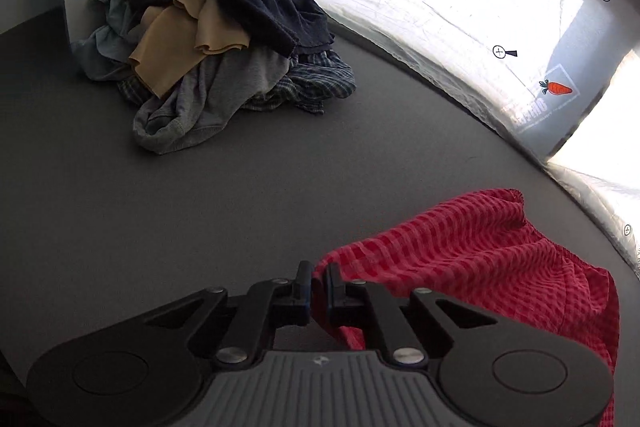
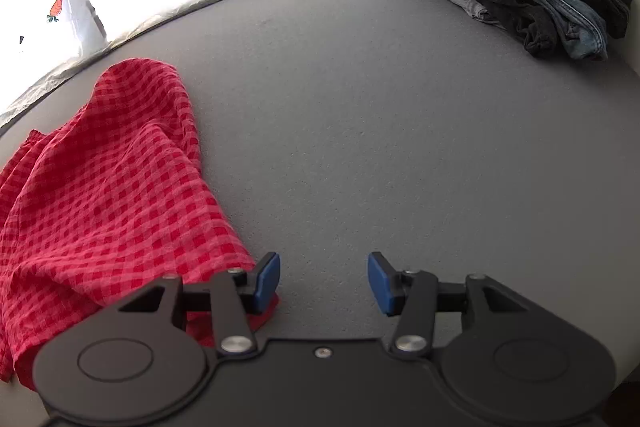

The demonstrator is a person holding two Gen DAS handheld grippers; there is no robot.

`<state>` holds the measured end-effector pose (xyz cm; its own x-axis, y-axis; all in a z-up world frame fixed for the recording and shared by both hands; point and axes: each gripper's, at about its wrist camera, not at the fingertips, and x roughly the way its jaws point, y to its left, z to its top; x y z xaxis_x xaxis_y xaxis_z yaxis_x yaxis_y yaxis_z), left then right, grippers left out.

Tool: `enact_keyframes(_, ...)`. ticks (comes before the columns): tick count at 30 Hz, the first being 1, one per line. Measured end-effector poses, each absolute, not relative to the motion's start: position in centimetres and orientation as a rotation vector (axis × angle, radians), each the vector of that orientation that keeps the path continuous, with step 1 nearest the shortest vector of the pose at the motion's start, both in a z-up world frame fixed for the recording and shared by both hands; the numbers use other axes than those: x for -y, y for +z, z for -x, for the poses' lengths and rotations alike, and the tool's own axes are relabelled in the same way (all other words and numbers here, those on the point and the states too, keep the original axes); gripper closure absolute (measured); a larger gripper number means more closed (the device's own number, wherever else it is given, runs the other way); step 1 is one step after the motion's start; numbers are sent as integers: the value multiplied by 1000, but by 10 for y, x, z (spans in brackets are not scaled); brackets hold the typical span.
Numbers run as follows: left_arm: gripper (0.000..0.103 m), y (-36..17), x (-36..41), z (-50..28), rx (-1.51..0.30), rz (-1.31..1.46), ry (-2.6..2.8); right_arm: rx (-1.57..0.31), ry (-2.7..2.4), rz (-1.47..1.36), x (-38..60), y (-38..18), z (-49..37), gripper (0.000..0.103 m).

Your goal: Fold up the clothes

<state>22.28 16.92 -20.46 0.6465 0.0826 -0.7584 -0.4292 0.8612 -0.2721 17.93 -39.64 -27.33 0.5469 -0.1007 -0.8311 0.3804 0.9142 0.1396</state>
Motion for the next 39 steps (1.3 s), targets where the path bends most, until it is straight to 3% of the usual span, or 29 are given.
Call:
enact_keyframes(2,81,-202,-157,-217,-817,501,279,-946,-285,-324,394,-270,-176,53)
enact_keyframes(7,65,-201,-87,-216,-872,408,69,-950,-261,-271,388,-269,-171,53)
enact_keyframes(15,51,-204,26,-196,-964,32,-254,-944,-192,-118,371,-265,-160,54)
enact_keyframes(23,38,-211,80,-162,-989,-68,-452,-931,-103,83,361,-270,-150,55)
enact_keyframes(31,37,-235,114,-154,-953,-159,-336,-892,52,272,343,-282,-161,72)
enact_keyframes(35,37,-243,109,-161,-933,-92,-197,-864,62,331,336,-283,-161,102)
enact_keyframes(39,37,-233,90,-155,-879,39,-57,-767,8,380,339,-264,-148,103)
